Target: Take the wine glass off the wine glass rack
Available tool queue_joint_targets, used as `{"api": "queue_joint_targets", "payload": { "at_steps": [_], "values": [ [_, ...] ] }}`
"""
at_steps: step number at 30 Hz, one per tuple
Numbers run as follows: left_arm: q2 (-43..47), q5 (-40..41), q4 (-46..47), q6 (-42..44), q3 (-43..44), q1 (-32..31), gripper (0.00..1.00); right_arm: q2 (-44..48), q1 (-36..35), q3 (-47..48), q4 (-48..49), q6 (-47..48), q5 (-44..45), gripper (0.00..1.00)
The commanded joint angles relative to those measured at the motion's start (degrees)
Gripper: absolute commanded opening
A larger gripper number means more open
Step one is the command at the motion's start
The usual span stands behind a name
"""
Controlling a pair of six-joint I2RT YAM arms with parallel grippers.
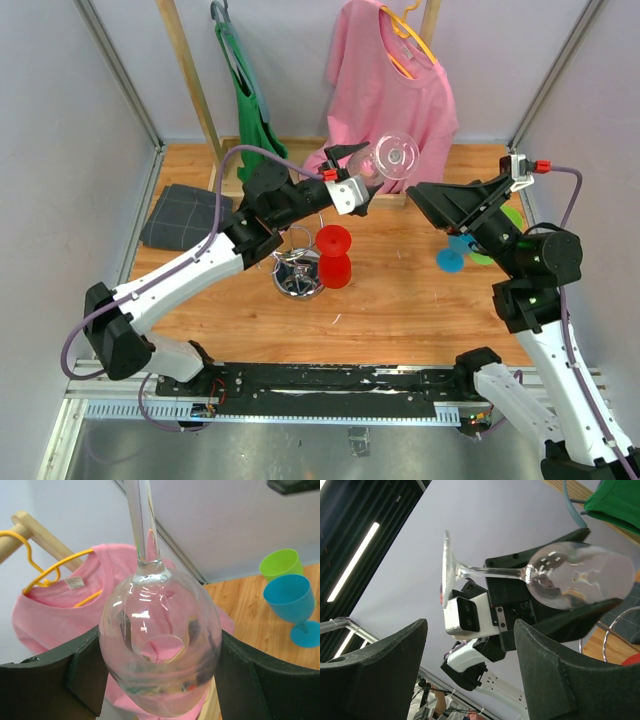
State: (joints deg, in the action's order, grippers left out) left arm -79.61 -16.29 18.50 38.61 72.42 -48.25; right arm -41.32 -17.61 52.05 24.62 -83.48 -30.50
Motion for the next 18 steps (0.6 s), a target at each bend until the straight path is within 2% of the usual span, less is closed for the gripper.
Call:
{"api": "queue_joint_targets", "payload": {
  "at_steps": [1,6,10,18],
  "values": [
    [2.4,2.3,-5.5,5.0,4.9,-0.5,0.29,2.7,0.7,-0.3,-6.1,4.1,1.5,0.72],
    [4.4,8.1,-14.7,12.6,8.3,-0.5,0.29,4.8,0.7,1.3,-14.6,8.1,2.3,0.73],
    [7.8,10.3,-20.5,21.1,6.9,-0.5,0.3,5.9,0.7,2.7,-19.9,10.3,4.3,0.74],
    [13.5,8.7,-26.4,37.7,1.4,-0.6,0.31,6.5,0.7,12.1,-40.5,20.8,11.6,0.74]
  ]
}}
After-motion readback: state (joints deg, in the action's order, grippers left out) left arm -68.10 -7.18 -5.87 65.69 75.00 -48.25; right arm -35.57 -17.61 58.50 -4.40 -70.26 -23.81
